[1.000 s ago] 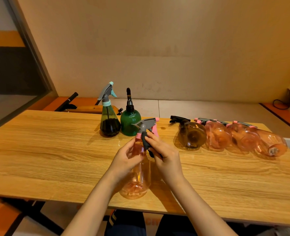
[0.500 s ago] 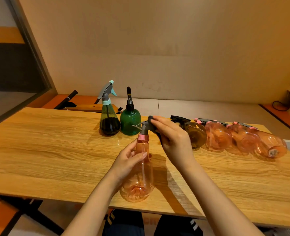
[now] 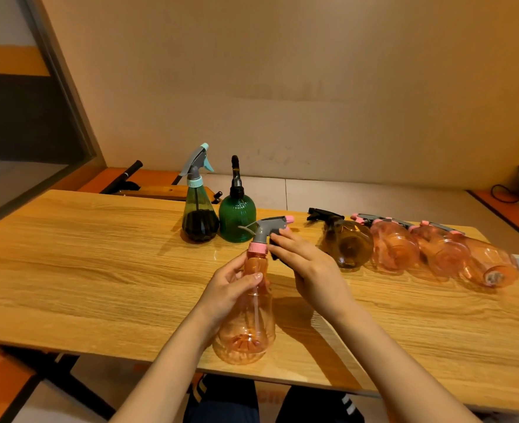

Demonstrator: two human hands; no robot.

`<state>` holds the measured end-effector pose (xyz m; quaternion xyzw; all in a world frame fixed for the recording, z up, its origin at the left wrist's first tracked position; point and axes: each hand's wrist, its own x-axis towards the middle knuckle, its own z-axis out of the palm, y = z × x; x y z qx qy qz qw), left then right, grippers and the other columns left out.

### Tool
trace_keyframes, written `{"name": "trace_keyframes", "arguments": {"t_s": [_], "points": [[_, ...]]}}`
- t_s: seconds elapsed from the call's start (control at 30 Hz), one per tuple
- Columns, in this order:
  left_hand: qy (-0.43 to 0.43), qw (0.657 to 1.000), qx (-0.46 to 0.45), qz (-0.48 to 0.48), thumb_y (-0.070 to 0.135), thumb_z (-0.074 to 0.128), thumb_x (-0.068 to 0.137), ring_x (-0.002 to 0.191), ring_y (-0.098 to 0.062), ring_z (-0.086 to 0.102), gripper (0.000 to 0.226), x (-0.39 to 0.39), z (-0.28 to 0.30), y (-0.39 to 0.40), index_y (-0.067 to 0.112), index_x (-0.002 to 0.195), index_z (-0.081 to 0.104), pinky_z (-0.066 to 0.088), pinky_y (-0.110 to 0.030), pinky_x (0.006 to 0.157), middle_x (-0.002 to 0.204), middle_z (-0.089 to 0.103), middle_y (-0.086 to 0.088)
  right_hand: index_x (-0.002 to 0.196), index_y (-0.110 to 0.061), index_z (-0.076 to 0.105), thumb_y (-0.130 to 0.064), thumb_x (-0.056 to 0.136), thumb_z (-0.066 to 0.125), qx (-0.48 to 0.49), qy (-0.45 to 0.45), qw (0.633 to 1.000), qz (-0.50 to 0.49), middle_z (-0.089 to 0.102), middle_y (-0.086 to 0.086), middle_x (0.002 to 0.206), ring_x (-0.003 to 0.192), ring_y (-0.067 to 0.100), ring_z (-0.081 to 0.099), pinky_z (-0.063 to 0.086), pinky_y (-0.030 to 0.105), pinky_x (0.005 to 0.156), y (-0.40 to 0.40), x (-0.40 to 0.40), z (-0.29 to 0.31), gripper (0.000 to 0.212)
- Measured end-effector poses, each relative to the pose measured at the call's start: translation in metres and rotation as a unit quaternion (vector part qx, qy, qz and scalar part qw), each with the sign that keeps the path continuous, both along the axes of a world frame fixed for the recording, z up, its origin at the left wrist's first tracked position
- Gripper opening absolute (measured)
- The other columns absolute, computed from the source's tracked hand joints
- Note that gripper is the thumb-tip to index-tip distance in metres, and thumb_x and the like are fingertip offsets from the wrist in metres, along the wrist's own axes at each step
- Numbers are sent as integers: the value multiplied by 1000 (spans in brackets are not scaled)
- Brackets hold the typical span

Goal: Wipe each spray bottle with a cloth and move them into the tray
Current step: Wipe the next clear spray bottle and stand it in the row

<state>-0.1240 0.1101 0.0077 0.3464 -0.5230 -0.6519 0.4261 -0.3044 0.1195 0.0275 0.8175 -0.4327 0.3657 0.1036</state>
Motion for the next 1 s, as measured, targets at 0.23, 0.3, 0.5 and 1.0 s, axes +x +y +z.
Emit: {"name": "trace_keyframes", "arguments": {"t_s": [0.23, 0.3, 0.5, 1.0], "points": [[-20, 999, -1, -33, 20, 72, 75, 84, -23, 68, 40, 2, 3, -1, 25, 114, 61, 56, -32, 70, 83, 71, -5, 112, 0, 65, 18, 68, 69, -65, -18, 996, -56, 62, 16, 118, 113, 31, 57, 43, 40, 97, 3, -8, 36, 48], [-26, 999, -15, -36, 17, 72, 75, 83, -19, 68, 45, -1, 4, 1, 26, 117, 59, 55, -29, 70, 84, 71, -2, 113, -2, 64, 13, 71, 69, -42, 24, 998, -28, 62, 16, 119, 114, 33, 57, 44, 46, 96, -7, 0, 36, 44], [-17, 999, -43, -14, 20, 67, 75, 84, -20, 69, 49, 3, 1, 4, 23, 123, 56, 55, -30, 72, 88, 71, -5, 122, -6, 58, 21, 66, 68, -31, 17, 999, 4, 55, 14, 130, 126, 28, 43, 29, 49, 104, -12, 6, 13, 62], [-8, 998, -52, -20, 21, 71, 72, 83, -18, 68, 61, 2, -2, 2, 16, 129, 51, 54, -29, 72, 87, 70, -3, 118, -4, 62, 8, 78, 66, -15, -43, 997, -61, 57, 15, 127, 121, 31, 51, 46, 48, 97, -11, 3, 25, 43]]}}
